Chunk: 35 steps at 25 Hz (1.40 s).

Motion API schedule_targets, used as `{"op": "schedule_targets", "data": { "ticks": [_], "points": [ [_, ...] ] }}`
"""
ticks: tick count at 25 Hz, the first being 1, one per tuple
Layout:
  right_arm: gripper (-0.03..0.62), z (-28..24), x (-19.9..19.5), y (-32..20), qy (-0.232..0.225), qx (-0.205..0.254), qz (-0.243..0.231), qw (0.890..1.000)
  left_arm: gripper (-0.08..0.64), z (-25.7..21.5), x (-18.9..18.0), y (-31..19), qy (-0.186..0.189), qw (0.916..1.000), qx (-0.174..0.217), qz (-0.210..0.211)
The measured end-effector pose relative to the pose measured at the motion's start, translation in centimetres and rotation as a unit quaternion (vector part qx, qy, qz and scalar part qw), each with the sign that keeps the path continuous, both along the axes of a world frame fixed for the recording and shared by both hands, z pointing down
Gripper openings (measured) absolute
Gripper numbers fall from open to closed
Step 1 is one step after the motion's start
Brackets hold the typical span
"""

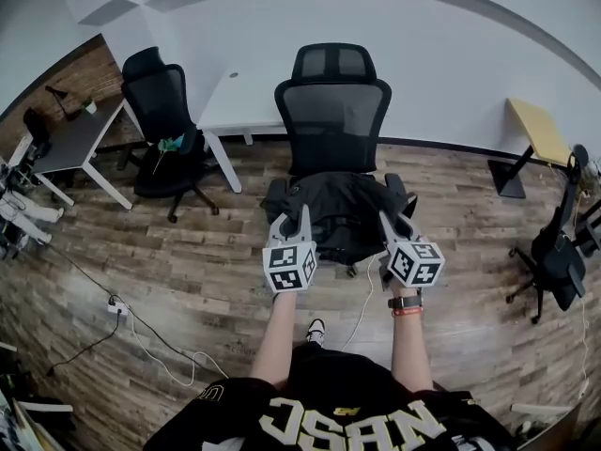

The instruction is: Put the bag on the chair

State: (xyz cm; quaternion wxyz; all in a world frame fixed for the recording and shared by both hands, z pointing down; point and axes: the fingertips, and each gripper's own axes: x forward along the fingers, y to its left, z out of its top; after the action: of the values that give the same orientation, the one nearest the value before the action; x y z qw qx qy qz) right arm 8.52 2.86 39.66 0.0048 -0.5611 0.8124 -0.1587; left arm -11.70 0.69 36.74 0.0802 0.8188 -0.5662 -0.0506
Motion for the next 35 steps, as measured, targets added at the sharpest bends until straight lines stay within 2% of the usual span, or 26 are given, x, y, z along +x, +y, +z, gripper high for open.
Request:
{"op": "schedule_targets", "data": {
  "ticks": [8, 17, 24, 28, 35],
  "points": [
    [0.077, 1.7, -2.2, -7.8, 0.0, -0.025, 0.011, 1.0, 0.026, 1.3, -1.6, -8.2, 0.005, 0.9997, -0.016, 0.018],
    [0.08, 3.7, 0.1, -13.2, -0.005, -0.051, 0.021, 0.998, 0.028, 3.1, 0.8, -14.2, 0.016, 0.9984, -0.038, 0.04],
    [0.082, 5.9, 1.9, -20.6, -0.021, -0.067, 0.004, 0.998, 0.026, 5.0, 2.9, -20.3, 0.011, 0.9982, -0.055, 0.019],
    [0.083, 7.9, 2.2, -24.1, -0.019, -0.092, -0.004, 0.996, 0.026, 6.5, 3.2, -23.7, 0.007, 0.9971, -0.075, 0.002],
    [0.083, 11.9, 3.5, -29.0, -0.021, -0.134, -0.014, 0.991, 0.028, 9.9, 4.3, -28.1, -0.004, 0.9937, -0.112, -0.004]
  ]
}}
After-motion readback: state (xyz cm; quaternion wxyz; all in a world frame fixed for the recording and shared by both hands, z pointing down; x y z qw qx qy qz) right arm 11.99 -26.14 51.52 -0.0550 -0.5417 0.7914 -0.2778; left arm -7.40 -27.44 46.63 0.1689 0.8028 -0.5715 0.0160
